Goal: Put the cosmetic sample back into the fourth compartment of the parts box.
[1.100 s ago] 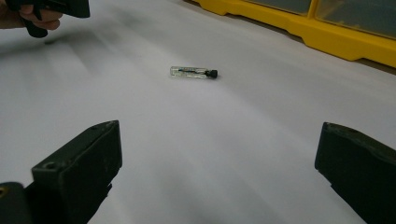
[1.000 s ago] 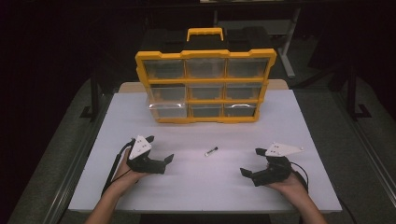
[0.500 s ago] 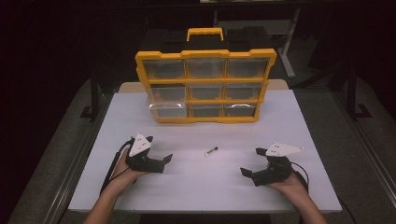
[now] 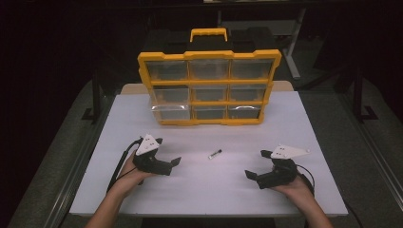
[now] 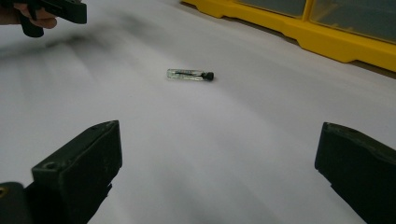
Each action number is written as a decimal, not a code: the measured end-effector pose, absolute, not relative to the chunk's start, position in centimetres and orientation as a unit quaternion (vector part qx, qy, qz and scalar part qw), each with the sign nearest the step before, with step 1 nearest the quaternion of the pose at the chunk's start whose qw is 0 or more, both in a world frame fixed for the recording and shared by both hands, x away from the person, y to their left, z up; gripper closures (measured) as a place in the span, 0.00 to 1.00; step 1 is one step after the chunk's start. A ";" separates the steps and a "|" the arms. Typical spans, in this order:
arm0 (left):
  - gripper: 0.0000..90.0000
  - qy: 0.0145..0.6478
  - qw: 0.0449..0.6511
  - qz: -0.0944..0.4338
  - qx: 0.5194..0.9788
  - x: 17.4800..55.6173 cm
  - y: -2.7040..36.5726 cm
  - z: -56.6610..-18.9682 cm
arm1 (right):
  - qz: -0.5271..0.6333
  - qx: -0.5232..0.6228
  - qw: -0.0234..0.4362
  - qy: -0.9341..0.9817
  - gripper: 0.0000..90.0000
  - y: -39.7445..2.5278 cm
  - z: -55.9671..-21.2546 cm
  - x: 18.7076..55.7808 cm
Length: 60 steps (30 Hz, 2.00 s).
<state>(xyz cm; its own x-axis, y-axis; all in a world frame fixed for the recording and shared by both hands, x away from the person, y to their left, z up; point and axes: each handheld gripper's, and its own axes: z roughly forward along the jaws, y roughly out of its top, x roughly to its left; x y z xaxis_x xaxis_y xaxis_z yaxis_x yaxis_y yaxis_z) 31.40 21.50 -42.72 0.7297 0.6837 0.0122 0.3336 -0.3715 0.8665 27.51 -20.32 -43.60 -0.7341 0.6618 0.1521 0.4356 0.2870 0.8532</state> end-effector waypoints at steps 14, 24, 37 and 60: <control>0.00 0.298 0.472 0.165 0.813 32.1 19.6 -42.2 | 0.488 0.352 0.117 0.790 0.00 -20.6 -43.5 27.6; 0.00 0.282 0.468 0.156 0.823 32.9 18.1 -41.9 | 0.489 0.350 0.117 0.790 0.00 -20.6 -43.4 27.6; 0.11 0.264 0.458 0.151 0.835 33.6 16.0 -41.7 | 0.489 0.351 0.117 0.790 0.00 -20.5 -43.4 27.5; 0.19 0.241 0.447 0.132 0.851 34.7 12.1 -41.4 | 0.490 0.351 0.117 0.790 0.00 -20.5 -43.3 27.5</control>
<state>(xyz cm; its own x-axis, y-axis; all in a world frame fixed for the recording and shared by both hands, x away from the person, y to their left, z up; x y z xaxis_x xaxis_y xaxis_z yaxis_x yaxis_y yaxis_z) 34.72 12.06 -41.43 0.8489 0.5286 0.0084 0.2930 -0.4837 0.8247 27.54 -20.50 -43.28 -0.7266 0.6686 0.1578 0.4387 0.2748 0.8556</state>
